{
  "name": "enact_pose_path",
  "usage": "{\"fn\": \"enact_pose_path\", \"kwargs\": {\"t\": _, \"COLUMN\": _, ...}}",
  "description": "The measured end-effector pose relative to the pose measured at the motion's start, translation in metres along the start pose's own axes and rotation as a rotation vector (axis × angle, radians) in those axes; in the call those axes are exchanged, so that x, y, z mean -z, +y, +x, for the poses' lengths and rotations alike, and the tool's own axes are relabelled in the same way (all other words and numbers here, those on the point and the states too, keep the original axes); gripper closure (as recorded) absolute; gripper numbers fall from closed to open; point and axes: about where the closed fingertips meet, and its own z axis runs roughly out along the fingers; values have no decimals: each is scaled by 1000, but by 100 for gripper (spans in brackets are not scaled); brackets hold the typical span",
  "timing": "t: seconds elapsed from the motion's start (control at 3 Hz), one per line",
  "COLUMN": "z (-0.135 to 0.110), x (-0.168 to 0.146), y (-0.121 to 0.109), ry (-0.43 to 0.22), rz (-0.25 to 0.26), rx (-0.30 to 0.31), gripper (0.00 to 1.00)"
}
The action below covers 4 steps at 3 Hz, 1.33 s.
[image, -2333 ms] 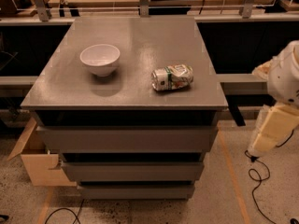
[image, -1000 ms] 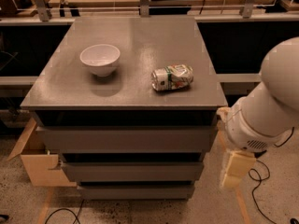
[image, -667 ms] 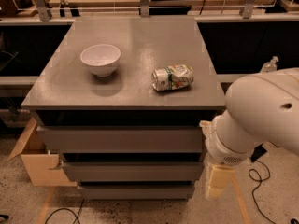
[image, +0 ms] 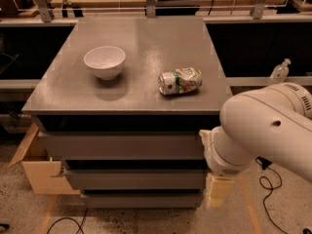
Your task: Open top drawer
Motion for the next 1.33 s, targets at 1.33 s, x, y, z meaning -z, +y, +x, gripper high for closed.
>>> {"fn": "enact_pose_path", "kwargs": {"t": 1.33, "z": -27, "x": -58, "y": -52, "ry": -49, "rz": 107, "rx": 66, "gripper": 0}}
